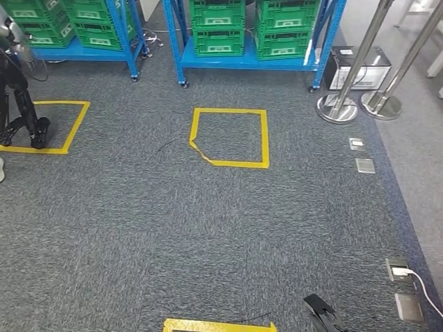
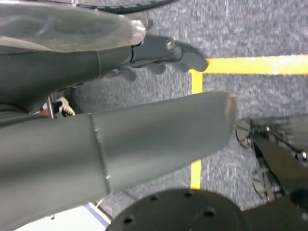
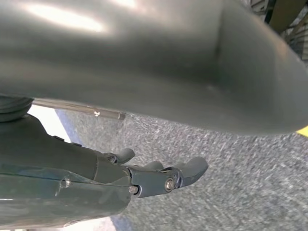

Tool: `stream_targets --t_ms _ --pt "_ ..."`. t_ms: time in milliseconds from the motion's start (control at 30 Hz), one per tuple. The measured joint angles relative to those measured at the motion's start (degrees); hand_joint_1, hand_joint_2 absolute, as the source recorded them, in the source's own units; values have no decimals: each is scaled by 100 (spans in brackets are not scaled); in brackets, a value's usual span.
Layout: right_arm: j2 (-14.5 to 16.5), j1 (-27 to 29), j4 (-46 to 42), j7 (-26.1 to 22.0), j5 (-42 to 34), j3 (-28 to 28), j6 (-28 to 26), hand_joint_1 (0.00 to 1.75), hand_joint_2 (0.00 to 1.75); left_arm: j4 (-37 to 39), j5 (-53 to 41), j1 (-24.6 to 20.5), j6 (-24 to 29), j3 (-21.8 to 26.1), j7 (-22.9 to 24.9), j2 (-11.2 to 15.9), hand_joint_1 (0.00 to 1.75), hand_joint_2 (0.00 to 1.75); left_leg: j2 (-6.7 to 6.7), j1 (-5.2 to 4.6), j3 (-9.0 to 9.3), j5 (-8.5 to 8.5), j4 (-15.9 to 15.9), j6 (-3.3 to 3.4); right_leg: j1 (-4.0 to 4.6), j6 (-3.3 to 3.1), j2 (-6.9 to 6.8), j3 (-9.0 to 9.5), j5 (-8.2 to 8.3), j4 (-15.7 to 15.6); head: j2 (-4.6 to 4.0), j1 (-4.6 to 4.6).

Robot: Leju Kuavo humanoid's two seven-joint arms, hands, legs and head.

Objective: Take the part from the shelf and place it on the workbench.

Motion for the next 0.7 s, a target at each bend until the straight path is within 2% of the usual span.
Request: stream_targets --t_ms 33,67,100,133,167,200,233,267,300,333,400,433,467,533,600,633,667,700 --pt "-1 3 1 1 0 0 0 0 0 0 0 -7 5 -7 -1 -3 0 0 49 3 5 16 -22 7 -6 37 42 -7 13 -15 0 -2" --pt "-3 6 3 2 0 0 2 0 0 0 0 -13 14 -14 -1 -8 0 0 96 13 20 36 -59 23 -9 65 20 -13 5 -5 0 0" --pt "-5 6 5 7 0 1 4 0 0 0 0 -14 23 -20 -2 -13 0 0 143 25 37 60 -103 44 -5 94 -68 -46 -55 68 0 18" --pt "-7 3 8 11 0 1 4 0 0 0 0 -12 35 -25 -3 -17 0 0 196 39 51 84 -148 69 2 118 -186 -127 -186 252 0 45" --pt "-9 1 9 9 0 1 0 0 0 0 0 -6 48 -32 -4 -20 0 0 252 42 58 95 -171 82 0 132 -317 -265 -385 574 0 78" --pt "-9 -3 10 -4 0 1 -10 0 0 0 0 2 63 -41 -4 -19 0 0 301 41 57 97 -177 96 3 152 -397 -443 -603 973 0 111" --pt "-10 -2 10 -35 0 1 -26 0 0 0 0 10 79 -50 -1 -17 0 0 348 40 52 95 -175 102 -5 170 -421 -608 -770 1351 0 132" --pt "-10 3 11 -75 5 2 -46 0 0 0 0 16 94 -57 7 -17 0 0 387 40 49 93 -171 102 -15 188 -429 -706 -843 1595 0 149" --pt "-10 7 11 -107 21 2 -74 0 0 0 0 18 110 -61 21 -17 0 0 419 42 48 88 -164 96 -28 204 -439 -689 -792 1603 0 160" --pt "-10 10 12 -127 44 2 -100 0 0 0 0 17 125 -66 35 -20 0 0 439 47 50 71 -154 80 -42 216 -454 -554 -642 1374 0 170" --pt "-10 7 13 -124 88 2 -143 0 0 0 0 12 157 -78 54 -24 0 0 479 51 57 16 -110 23 -58 218 -515 -93 -311 548 0 196" --pt "-10 3 13 -120 95 3 -152 0 0 0 0 9 170 -86 56 -23 0 0 490 44 59 -22 -82 -13 -54 191 -535 84 -233 220 0 210" --pt "-10 2 13 -118 91 3 -158 0 0 0 0 7 180 -95 58 -20 0 0 499 34 63 -50 -61 -44 -48 150 -547 183 -222 33 0 204" --pt "-10 8 14 -120 82 4 -164 0 0 0 0 -2 190 -106 61 -12 0 0 509 30 80 -84 -54 -107 -22 45 -524 209 -262 -29 0 155" --pt "-10 14 15 -127 81 4 -167 0 0 0 0 -11 191 -109 61 -7 0 0 475 53 68 -124 29 -177 -29 -30 -495 260 -271 -51 0 111" --pt "-10 10 15 -131 81 3 -167 0 0 0 0 -13 191 -110 61 -6 0 0 439 62 -22 -197 220 -211 -39 -63 -483 297 -278 -65 0 92" --pt "-10 6 15 -134 81 3 -168 0 0 0 0 -12 191 -110 60 -4 0 0 395 70 -194 -309 542 -238 -46 -89 -473 340 -296 -75 0 67" --pt "-10 3 15 -136 81 2 -168 0 0 0 0 -8 191 -111 60 -4 0 0 361 72 -454 -446 982 -260 -43 -110 -464 378 -328 -77 0 35"
